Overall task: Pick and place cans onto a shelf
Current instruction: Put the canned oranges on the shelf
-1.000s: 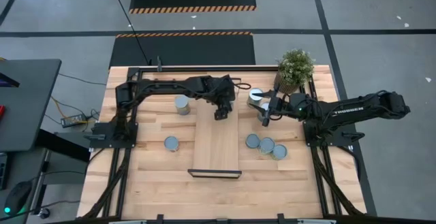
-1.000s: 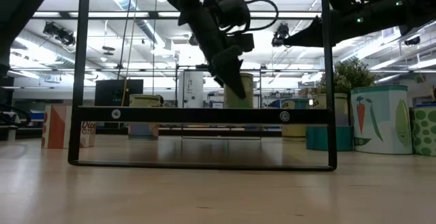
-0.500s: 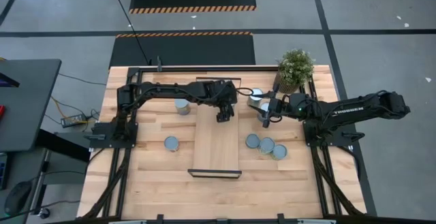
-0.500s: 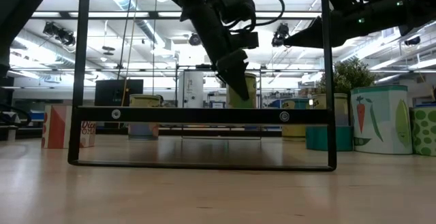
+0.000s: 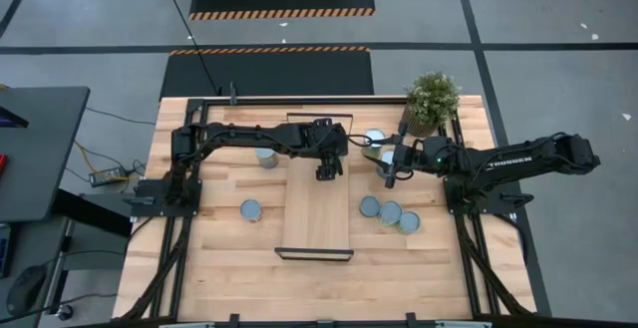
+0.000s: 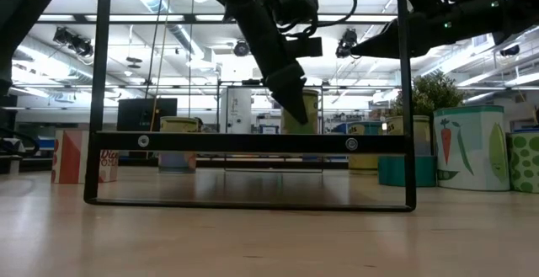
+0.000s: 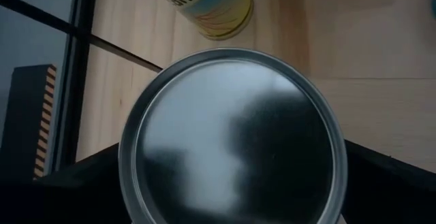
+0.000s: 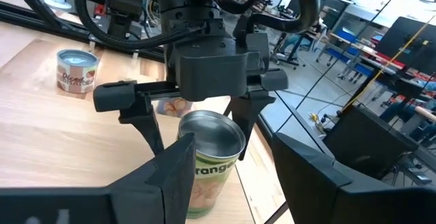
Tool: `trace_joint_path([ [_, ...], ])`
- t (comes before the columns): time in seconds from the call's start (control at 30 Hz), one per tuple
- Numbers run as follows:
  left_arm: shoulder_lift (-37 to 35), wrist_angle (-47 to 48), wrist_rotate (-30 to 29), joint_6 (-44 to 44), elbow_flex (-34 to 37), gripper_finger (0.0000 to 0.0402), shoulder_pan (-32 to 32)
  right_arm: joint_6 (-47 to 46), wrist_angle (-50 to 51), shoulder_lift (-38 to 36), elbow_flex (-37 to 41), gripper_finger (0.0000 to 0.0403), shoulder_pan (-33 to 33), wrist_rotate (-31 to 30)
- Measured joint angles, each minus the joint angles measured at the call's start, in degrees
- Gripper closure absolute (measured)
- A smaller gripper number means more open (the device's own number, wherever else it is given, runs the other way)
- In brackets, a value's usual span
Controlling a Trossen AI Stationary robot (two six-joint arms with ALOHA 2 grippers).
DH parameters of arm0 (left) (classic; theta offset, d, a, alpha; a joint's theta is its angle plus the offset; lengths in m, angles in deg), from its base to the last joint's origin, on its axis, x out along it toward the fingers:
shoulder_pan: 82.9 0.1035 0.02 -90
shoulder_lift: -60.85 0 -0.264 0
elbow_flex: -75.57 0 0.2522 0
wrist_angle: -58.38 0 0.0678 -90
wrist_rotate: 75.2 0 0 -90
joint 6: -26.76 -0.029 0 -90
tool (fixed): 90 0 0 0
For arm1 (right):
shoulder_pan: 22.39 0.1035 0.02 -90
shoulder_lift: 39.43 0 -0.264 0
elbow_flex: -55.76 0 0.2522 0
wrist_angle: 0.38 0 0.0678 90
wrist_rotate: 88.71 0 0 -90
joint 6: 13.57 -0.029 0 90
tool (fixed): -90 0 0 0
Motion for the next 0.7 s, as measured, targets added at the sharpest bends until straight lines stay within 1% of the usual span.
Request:
trace_joint_path([
  [0.17, 0.00, -0.03, 3.52, 1.82, 0.00, 0.0005, 0.97, -0.03, 0.00, 0.00, -0.02, 0.0202, 0.00, 0.84],
  [0.37, -0.06, -0.07, 3.81, 4.19, 0.00, 0.0005, 1.72, -0.03, 0.00, 0.00, 0.00, 0.0202, 0.00, 0.84],
  [0.5, -1.48, 0.08, 5.91, 4.66, -0.11, 0.0005, 1.66, -0.03, 0.00, 0.00, 0.00, 0.0202, 0.00, 0.84],
  [0.7, -3.33, 0.72, 6.49, 5.93, -0.09, 0.0005, 1.68, -0.03, -0.01, 0.00, 0.00, 0.0202, 0.00, 0.84],
])
